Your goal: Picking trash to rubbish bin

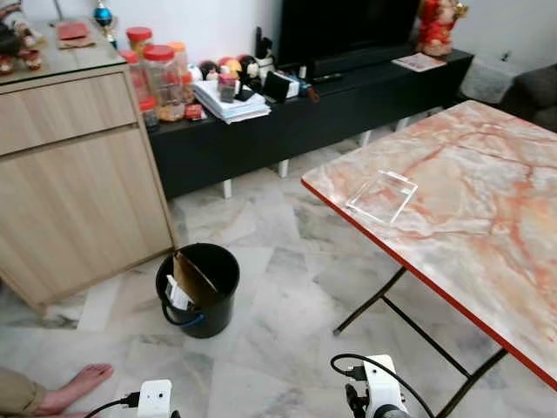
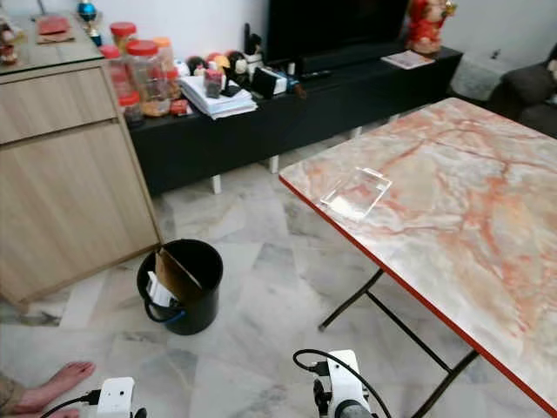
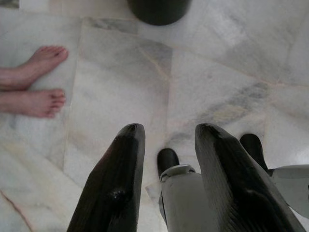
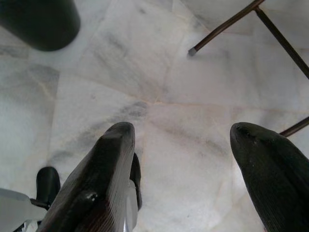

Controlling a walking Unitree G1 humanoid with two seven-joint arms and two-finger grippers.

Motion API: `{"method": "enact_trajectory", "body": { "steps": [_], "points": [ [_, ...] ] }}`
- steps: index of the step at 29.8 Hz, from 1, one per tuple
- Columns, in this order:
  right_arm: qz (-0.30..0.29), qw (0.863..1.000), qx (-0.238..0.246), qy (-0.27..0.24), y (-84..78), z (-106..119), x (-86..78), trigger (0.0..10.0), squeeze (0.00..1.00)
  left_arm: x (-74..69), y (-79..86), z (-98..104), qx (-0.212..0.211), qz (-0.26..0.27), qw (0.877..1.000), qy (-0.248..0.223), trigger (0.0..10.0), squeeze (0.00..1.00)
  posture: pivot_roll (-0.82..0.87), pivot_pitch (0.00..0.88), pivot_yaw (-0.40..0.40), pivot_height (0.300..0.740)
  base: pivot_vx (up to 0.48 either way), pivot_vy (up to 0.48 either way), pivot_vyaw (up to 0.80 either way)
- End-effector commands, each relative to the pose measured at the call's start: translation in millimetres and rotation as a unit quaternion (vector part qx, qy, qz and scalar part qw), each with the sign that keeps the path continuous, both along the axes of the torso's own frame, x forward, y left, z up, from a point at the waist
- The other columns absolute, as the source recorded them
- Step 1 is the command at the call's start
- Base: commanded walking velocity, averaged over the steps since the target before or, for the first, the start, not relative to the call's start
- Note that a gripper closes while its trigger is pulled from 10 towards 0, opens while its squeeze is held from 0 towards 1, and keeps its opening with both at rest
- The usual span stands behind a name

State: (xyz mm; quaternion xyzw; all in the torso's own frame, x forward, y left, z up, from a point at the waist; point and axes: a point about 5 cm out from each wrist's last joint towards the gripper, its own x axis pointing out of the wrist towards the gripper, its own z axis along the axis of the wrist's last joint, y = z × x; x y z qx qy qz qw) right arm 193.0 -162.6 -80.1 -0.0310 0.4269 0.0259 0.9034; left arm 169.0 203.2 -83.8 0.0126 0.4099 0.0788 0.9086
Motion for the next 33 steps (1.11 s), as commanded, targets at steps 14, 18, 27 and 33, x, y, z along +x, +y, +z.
{"method": "enact_trajectory", "body": {
  "steps": [14,18,27,33],
  "points": [
    [-0.005,1.0,0.001,0.002,-0.1,-0.4,-0.6,10.0,0.0,-4.9,1.3,-2.7,0.004,0.0,1.0,0.016,10.0,0.0,-0.02,0.027,-0.052,0.74,0.0,0.0,-0.8],
    [-0.005,1.0,0.001,0.002,0.3,-0.4,-0.5,10.0,0.0,-5.5,1.5,-3.1,0.002,0.002,1.0,0.02,10.0,0.0,-0.02,0.028,-0.051,0.74,0.0,0.09,-0.8],
    [-0.005,1.0,0.001,0.003,0.8,-0.9,-1.5,10.0,0.0,-4.6,1.9,-2.6,0.008,-0.006,1.0,0.019,10.0,0.0,-0.02,0.029,-0.048,0.74,0.0,0.185,-0.8],
    [-0.005,1.0,0.001,0.004,0.8,-1.0,-1.6,10.0,0.0,-4.7,1.6,-2.7,0.009,-0.007,1.0,0.02,10.0,0.0,-0.02,0.029,-0.048,0.74,0.0,0.0,-0.8]
  ]
}}
